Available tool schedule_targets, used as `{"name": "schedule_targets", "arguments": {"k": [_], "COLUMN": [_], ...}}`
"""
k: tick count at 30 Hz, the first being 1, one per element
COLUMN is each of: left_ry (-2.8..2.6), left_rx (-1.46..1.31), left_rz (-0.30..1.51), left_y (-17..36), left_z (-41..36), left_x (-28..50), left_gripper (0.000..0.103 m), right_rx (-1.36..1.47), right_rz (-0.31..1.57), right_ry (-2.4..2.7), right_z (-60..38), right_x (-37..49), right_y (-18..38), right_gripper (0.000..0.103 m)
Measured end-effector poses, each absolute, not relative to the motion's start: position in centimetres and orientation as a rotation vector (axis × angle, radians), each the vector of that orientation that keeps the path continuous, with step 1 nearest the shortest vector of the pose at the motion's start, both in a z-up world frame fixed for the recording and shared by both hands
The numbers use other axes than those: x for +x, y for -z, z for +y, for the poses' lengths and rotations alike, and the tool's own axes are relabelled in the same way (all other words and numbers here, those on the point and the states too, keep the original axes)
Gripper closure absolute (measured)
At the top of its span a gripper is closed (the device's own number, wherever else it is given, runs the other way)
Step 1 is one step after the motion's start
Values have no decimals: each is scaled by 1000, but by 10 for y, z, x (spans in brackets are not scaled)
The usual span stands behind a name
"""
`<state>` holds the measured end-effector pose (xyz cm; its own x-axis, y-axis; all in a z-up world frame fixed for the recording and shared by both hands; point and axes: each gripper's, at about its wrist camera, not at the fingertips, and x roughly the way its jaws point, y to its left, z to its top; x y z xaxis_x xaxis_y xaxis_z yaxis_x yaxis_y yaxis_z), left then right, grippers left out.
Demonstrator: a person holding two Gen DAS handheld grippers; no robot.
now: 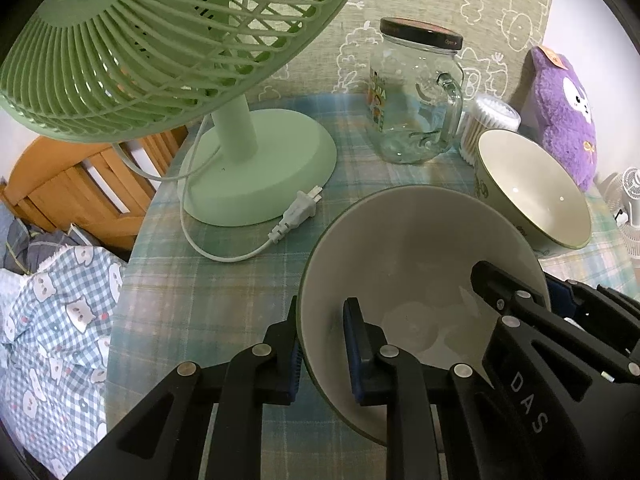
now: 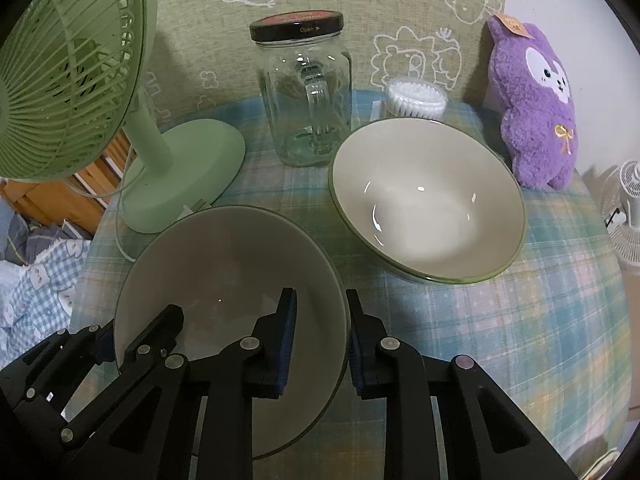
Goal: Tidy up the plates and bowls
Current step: 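Lift the second grey-beige bowl and carry it toward the first grey bowl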
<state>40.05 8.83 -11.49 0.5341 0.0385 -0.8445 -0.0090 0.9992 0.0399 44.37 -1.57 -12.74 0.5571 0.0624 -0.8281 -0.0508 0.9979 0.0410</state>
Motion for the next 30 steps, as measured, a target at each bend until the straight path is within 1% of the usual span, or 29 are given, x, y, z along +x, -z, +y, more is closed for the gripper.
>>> {"name": "schedule_targets", "arguments": {"k": [1, 5, 30], "left_ry": [-34, -38, -10], "left_rx": [35, 37, 17], "left_rz": [1003, 995, 987], "left_y": [115, 113, 97], "left_z": [88, 90, 79], "left_x": [400, 400, 374], "left_gripper": [87, 88, 89], "right_rx": [6, 8, 21], "right_rz": [976, 978, 971], "right_ry": [-62, -64, -55], "right_z": [-15, -17, -27], "right_x": [443, 444, 419], "right_y": [127, 125, 106], "right_gripper": [81, 86, 86]}}
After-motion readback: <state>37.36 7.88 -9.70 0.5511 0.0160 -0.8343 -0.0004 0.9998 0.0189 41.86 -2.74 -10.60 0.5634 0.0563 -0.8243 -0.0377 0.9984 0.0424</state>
